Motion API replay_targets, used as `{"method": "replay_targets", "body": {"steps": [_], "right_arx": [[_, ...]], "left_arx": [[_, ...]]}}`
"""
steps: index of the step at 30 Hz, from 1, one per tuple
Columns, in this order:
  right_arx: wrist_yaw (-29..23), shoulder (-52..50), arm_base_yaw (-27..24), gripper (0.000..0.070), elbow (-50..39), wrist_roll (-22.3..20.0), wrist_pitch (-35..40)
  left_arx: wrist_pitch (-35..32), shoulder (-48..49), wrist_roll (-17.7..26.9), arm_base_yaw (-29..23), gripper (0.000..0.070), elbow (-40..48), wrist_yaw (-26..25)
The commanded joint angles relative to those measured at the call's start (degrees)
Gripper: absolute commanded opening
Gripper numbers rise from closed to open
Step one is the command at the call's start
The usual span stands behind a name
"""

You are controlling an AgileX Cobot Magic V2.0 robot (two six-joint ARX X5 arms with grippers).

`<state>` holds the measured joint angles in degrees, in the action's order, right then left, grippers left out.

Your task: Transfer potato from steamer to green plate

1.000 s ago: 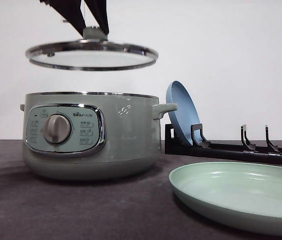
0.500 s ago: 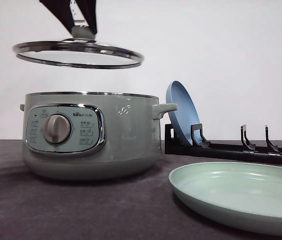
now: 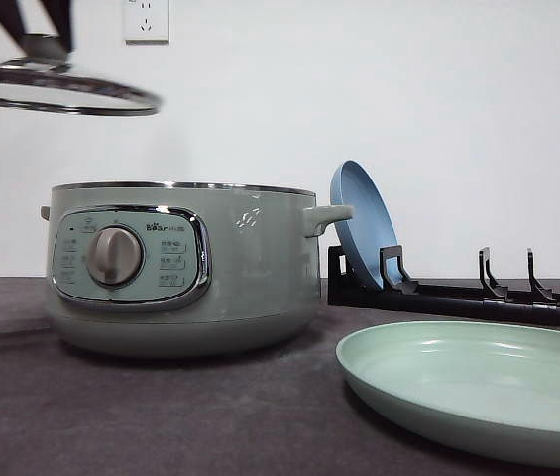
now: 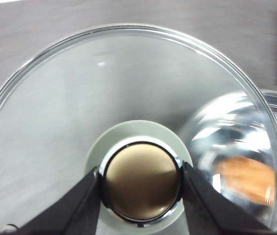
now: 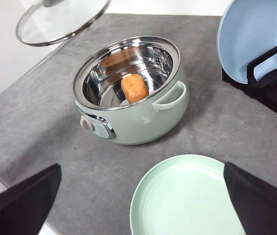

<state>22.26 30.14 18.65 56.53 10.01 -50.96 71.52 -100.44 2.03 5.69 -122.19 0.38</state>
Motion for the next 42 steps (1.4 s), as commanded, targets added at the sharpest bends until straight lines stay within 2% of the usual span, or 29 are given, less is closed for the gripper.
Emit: {"method": "replay_targets", "body": {"steps": [1, 10, 14, 18, 24, 30, 36, 42], "right_arx": [[-0.22, 0.51, 0.11, 0.0691, 0.90, 0.91, 0.29], [1.31, 5.26, 1.00, 0.0691, 0.92, 1.88, 1.37], [2.85, 12.62, 3.59, 0.0692, 1.95, 2.19, 3.72], [3.20, 23.26, 8.20, 0.0692, 5.66, 1.36, 6.21], [2.88, 41.74, 14.04, 0.0692, 17.78, -2.99, 5.71], [3.57, 59.82, 17.57, 0.0692, 34.57, -7.65, -1.20], [-0.31, 75.08, 19.59, 0.0692, 51.05, -12.47, -6.61], [-4.55, 85.45, 20.66, 0.0692, 61.36, -16.60, -6.92]], "left_arx": [[-1.47, 0.57, -0.34, -0.98, 0.0000, -2.32, -0.25], [-1.38, 0.57, -0.33, -4.89, 0.0000, -2.29, -0.28], [-1.29, 0.57, -0.33, -5.12, 0.0000, -2.29, -0.28], [-1.30, 0.57, -0.31, -5.11, 0.0000, -2.25, -0.28], [-1.37, 0.57, -0.33, -5.09, 0.0000, -2.25, -0.30], [-1.24, 0.57, -0.33, -5.12, 0.0000, -2.23, -0.30], [-1.24, 0.57, -0.34, -5.09, 0.0000, -2.23, -0.30], [-1.24, 0.57, -0.84, -5.09, 0.0000, -2.14, -0.30]]}}
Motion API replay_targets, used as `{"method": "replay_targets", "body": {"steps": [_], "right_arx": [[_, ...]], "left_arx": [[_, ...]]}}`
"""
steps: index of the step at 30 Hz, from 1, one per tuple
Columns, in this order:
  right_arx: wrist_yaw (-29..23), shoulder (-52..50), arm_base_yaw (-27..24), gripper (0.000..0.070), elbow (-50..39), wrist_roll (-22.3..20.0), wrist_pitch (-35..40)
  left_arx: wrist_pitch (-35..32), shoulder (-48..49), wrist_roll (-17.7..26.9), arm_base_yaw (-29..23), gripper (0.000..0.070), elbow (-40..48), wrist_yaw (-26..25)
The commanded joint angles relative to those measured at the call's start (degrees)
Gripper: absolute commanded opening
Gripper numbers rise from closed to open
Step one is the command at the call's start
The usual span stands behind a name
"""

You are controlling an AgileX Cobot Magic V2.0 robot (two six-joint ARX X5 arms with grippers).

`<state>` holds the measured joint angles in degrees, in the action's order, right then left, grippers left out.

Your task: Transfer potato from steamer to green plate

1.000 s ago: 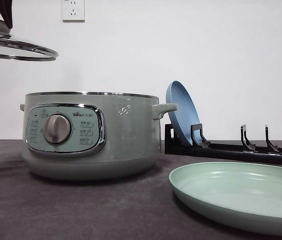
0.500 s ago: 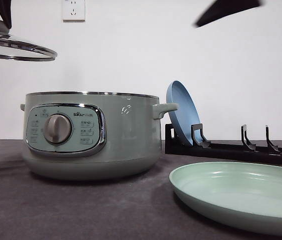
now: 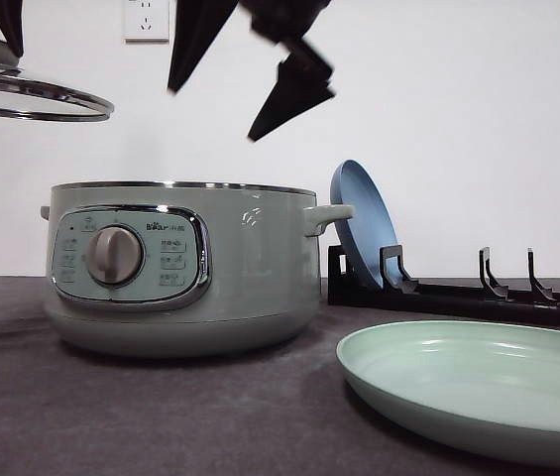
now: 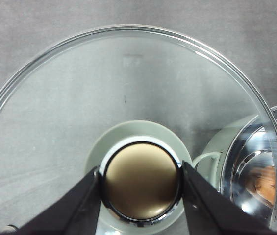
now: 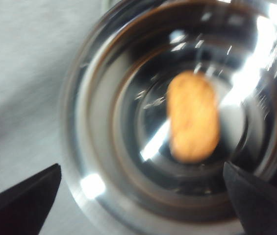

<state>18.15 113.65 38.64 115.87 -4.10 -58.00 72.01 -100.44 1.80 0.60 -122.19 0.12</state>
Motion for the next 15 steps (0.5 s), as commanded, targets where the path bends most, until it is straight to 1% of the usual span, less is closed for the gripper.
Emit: {"method": "replay_targets", "body": {"steps": [1, 6, 10, 15], "right_arx": [[-1.03, 3.24, 0.71, 0.0692, 3.06, -3.17, 0.31], [-3.47, 8.01, 1.16, 0.0692, 4.75, -5.96, 3.59], [-4.33, 10.78, 1.42, 0.0692, 4.77, -7.89, 6.86], [-5.14, 13.50, 1.52, 0.0692, 4.77, -8.39, 9.58]], "left_arx": [[-1.73, 0.57, -0.60, 0.00, 0.0000, -2.14, -0.04], [-1.90, 0.57, -0.59, 0.00, 0.0000, -2.14, -0.04], [-2.21, 0.57, -0.63, 0.00, 0.0000, -2.14, -0.04], [-2.19, 0.57, -0.63, 0.00, 0.0000, -2.14, -0.04]]}}
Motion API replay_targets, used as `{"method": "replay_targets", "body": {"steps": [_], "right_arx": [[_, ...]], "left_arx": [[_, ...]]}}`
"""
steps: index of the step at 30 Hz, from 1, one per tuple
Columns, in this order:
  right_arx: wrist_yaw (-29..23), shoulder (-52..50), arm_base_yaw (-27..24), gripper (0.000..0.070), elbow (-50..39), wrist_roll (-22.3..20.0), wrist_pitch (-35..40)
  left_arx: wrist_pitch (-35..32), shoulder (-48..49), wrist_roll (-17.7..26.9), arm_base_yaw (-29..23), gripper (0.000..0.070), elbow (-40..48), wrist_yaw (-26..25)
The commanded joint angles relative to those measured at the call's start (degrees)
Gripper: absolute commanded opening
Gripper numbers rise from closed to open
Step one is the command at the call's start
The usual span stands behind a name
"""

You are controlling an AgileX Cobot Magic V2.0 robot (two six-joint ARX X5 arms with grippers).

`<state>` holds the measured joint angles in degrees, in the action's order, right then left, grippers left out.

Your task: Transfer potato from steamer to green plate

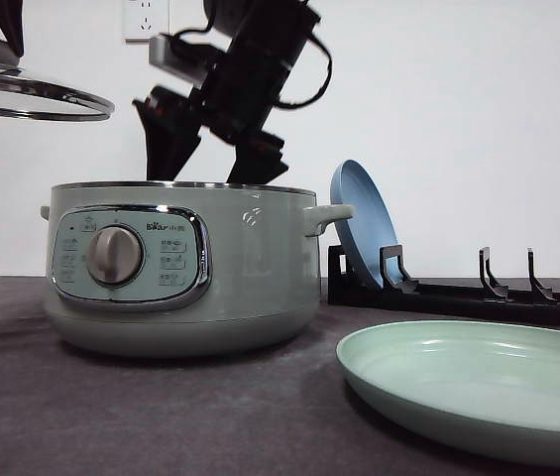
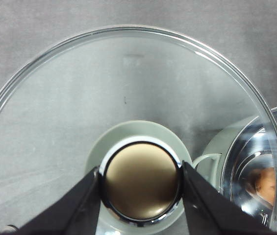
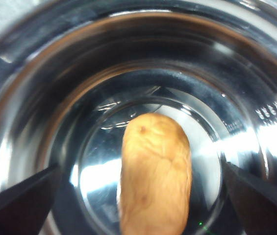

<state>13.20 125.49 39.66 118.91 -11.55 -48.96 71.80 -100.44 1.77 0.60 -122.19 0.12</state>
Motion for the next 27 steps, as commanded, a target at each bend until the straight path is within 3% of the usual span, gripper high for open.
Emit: {"method": "replay_targets", "body": {"steps": [1, 9, 15, 17, 21, 24, 27], "right_arx": [[-0.18, 2.18, 0.50, 0.0692, 1.73, -0.96, 0.88], [-0.18, 4.70, 0.67, 0.0687, 1.73, -1.10, 1.84], [0.01, 6.26, 0.81, 0.0590, 1.73, -0.35, 1.21], [0.00, 6.91, 1.08, 0.0517, 1.73, -0.30, 1.14], [-0.18, 7.06, 1.39, 0.0268, 1.73, 0.27, 1.00], [-0.22, 7.00, 1.62, 0.0200, 1.94, 0.73, 0.94], [-0.25, 6.57, 1.58, 0.0192, 2.92, 1.98, 0.20]], "left_arx": [[-1.97, 0.57, -0.60, 0.00, 0.0000, -2.14, -0.04], [-1.96, 0.57, -0.60, 0.00, 0.0000, -2.12, -0.06], [-1.96, 0.57, -0.58, 0.00, 0.0000, -2.12, -0.07], [-1.99, 0.57, -0.58, 0.00, 0.0000, -2.12, -0.07], [-1.96, 0.57, -0.58, 0.00, 0.0000, -2.12, -0.07], [-1.96, 0.57, -0.58, 0.00, 0.0000, -2.12, -0.07], [-1.94, 0.57, -0.58, 0.00, 0.0000, -2.12, -0.07]]}}
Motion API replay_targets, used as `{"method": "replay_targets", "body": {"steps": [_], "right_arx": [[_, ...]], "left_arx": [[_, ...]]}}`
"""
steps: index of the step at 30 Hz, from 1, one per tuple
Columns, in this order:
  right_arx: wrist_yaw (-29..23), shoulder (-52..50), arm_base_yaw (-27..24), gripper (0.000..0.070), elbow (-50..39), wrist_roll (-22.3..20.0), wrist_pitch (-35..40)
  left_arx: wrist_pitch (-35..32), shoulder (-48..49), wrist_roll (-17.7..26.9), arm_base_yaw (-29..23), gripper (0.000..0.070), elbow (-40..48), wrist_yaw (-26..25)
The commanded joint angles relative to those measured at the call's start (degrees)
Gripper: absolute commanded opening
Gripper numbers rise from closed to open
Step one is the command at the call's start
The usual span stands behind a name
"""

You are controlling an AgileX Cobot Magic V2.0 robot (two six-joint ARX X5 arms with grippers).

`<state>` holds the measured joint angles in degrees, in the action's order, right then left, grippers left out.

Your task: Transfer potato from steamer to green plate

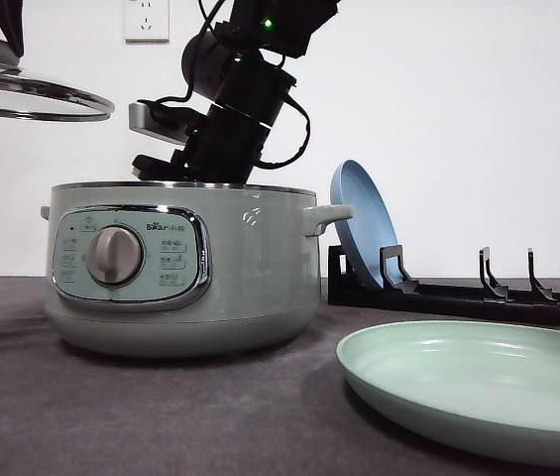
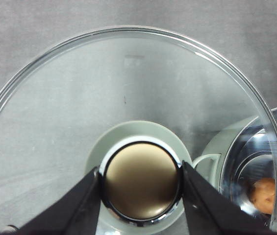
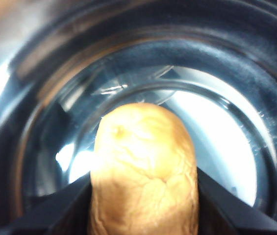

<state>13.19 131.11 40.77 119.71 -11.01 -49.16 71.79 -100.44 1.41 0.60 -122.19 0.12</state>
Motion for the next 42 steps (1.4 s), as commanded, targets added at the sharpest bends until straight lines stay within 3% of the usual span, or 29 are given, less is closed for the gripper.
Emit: {"method": "replay_targets", "body": {"steps": [1, 9, 18, 27, 35, 42], "right_arx": [[-0.24, 0.65, 0.45, 0.0192, 3.08, 1.48, -0.76], [-1.66, -4.17, -0.55, 0.0193, 14.66, 1.18, -18.57], [-1.70, -15.98, -3.73, 0.0193, 13.10, 1.44, -30.26], [-5.16, -35.69, -5.14, 0.0193, -9.94, 1.44, -29.50], [-5.15, -53.02, -6.82, 0.0193, -35.09, 4.50, -19.99], [-5.54, -61.45, -7.72, 0.0193, -51.86, 8.49, -10.11]], "left_arx": [[-1.92, 0.57, -0.22, 0.00, 0.0000, -2.12, -0.07], [-1.99, 0.57, -0.22, 0.00, 0.0000, -2.12, -0.07], [-1.80, 0.57, -0.22, 0.00, 0.0000, -2.12, -0.07], [-1.38, 0.57, -0.22, 0.00, 0.0000, -2.12, -0.07], [-1.38, 0.57, -0.22, 0.00, 0.0000, -2.12, -0.07], [-1.36, 0.57, -0.22, 0.04, 0.0000, -2.12, -0.07]]}}
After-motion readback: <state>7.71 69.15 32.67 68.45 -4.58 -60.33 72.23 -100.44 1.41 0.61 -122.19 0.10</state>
